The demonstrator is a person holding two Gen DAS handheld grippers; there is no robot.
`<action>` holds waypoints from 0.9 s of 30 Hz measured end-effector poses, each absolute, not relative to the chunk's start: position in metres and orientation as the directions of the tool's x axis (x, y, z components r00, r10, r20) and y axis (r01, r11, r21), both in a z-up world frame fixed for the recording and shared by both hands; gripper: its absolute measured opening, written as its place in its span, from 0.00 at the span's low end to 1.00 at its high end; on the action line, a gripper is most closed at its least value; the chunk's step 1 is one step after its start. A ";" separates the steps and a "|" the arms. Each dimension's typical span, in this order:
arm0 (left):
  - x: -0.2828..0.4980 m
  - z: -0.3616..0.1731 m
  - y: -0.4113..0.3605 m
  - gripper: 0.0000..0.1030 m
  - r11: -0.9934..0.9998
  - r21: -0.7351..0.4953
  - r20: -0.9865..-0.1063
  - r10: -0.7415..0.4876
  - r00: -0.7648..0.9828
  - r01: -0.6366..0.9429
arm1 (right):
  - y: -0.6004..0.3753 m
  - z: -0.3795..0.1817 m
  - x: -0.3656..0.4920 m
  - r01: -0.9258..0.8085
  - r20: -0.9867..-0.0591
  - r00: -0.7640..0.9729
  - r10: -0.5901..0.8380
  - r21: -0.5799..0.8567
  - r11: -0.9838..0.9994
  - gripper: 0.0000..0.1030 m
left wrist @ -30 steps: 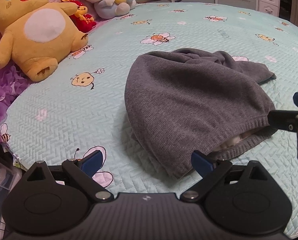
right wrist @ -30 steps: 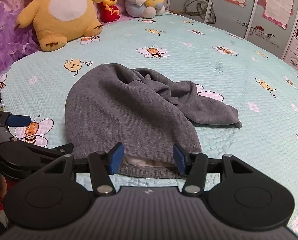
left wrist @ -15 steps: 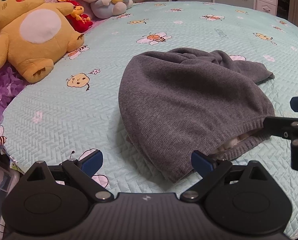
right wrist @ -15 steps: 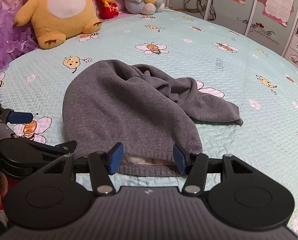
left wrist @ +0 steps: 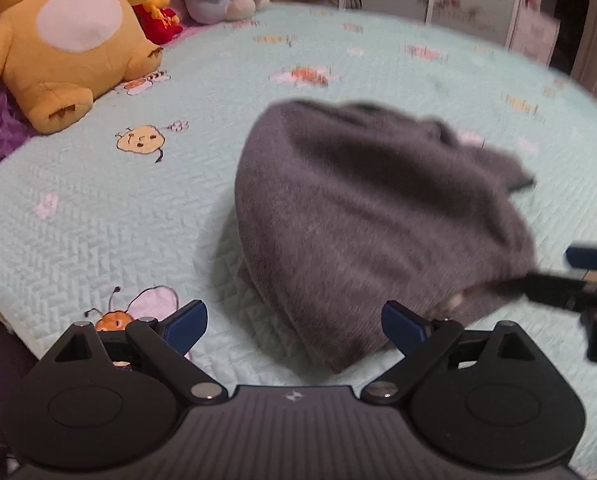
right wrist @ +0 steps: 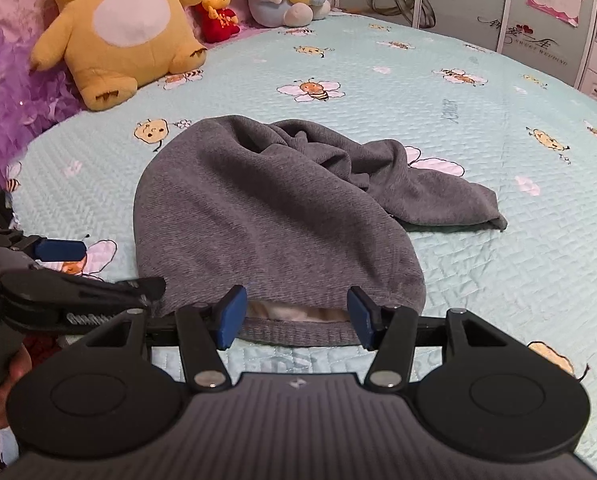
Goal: Fold clothes
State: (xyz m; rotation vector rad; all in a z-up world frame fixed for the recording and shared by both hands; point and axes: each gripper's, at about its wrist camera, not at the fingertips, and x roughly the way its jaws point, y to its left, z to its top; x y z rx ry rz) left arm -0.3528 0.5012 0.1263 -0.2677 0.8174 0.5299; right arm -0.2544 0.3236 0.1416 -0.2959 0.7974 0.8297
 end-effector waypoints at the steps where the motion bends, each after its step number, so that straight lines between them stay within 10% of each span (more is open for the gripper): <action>1: -0.356 0.129 0.504 0.94 0.833 -0.043 -0.739 0.345 0.578 -0.552 | 0.321 0.141 -0.254 -0.754 -0.725 0.408 0.555 0.076 0.653 0.54; 16: -0.348 0.123 0.540 0.90 0.800 -0.283 -0.676 0.225 0.702 -0.530 | 0.311 0.105 -0.283 -0.841 -0.691 0.356 0.629 0.056 0.538 0.55; 19: -0.340 0.129 0.531 0.41 0.825 -0.298 -0.664 0.183 0.725 -0.481 | 0.315 0.098 -0.294 -0.859 -0.698 0.359 0.619 0.013 0.512 0.55; 27: -0.318 0.147 0.507 0.16 0.878 -0.335 -0.627 0.064 0.776 -0.343 | 0.312 0.103 -0.314 -0.857 -0.609 0.429 0.668 -0.041 0.513 0.55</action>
